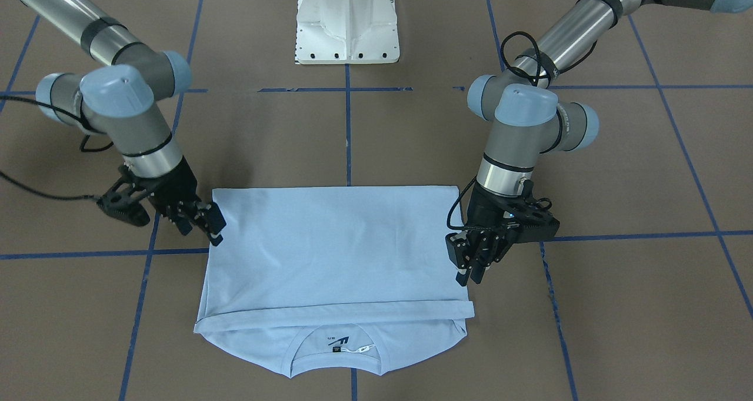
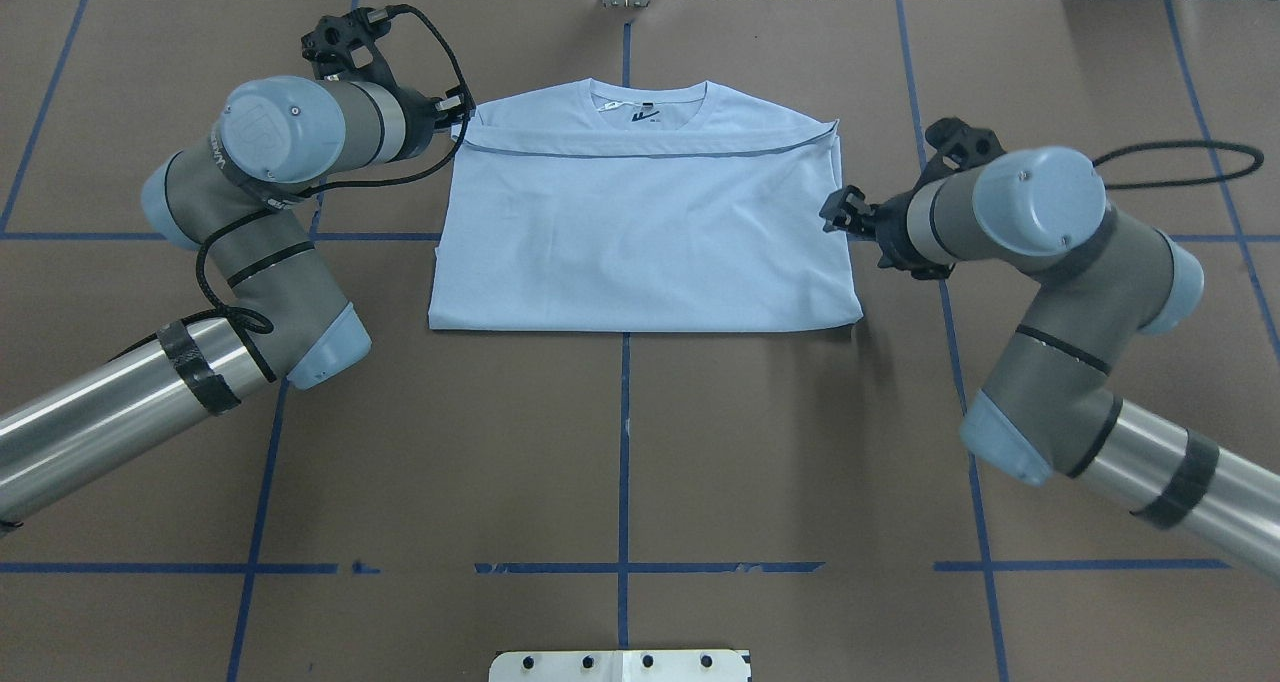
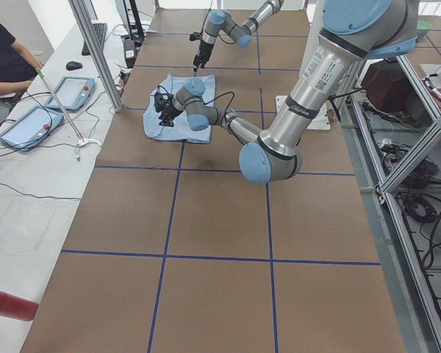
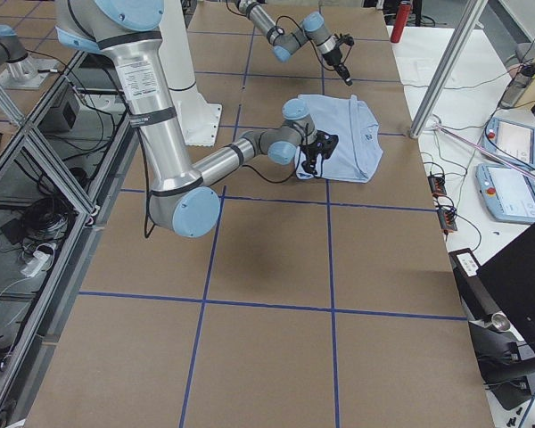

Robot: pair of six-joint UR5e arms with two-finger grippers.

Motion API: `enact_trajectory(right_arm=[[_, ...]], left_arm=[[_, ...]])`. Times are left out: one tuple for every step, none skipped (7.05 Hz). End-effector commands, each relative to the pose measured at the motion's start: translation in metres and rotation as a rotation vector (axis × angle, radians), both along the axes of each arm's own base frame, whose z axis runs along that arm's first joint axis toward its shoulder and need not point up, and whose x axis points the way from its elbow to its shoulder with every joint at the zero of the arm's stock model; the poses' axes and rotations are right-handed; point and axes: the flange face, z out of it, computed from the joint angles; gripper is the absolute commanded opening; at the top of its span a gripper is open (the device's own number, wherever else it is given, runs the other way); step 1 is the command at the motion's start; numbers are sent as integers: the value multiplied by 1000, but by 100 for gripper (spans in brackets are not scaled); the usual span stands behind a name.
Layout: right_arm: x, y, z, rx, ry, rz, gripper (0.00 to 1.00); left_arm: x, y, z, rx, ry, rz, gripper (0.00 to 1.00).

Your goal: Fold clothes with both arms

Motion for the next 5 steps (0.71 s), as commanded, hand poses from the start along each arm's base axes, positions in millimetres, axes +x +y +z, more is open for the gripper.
enact_trajectory(right_arm=[[-39,62,22,-19,28,21,84],[-38,62,21,-18,28,24,84],[-37,64,25,-21,33,23,76],[-36,63,20,-15,25,23,48],[-32,57,16,-13,21,38,47]], left_arm=[[-1,2,2,-2,2,5,38],[0,3,2,-6,3,5,38],[0,3,3,-8,2,5,38],[0,3,3,-9,0,4,38],[0,2,4,-10,-1,4,38]])
